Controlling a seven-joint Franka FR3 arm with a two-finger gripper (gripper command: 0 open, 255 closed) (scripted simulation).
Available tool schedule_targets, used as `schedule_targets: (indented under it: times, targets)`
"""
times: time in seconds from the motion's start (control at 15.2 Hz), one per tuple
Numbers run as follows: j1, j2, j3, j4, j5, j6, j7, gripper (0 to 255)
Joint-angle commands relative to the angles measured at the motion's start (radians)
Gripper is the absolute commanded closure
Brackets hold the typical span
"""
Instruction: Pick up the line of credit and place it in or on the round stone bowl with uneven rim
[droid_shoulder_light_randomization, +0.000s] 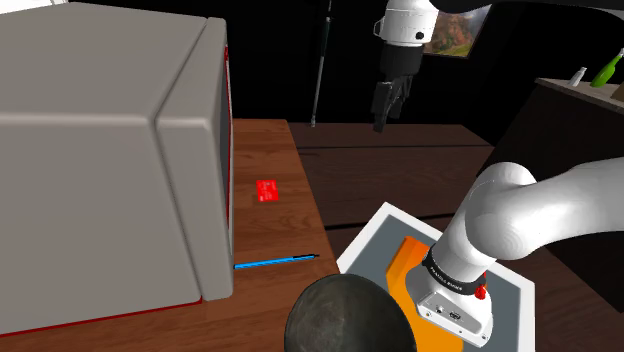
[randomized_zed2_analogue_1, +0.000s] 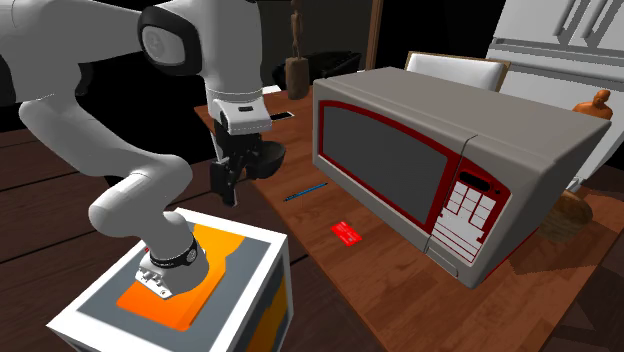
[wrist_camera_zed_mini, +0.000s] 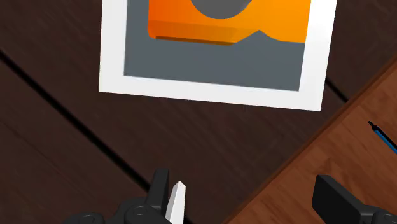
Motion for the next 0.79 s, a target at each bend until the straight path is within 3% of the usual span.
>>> schedule_targets:
  times: [0.0,0.73]
  targets:
    - [0.0,0.0,0.0,0.0,0.0,0.0,0.0,0]
    - [-0.02,0.458,0.116,0.146,0.211,0.13,0.35,0]
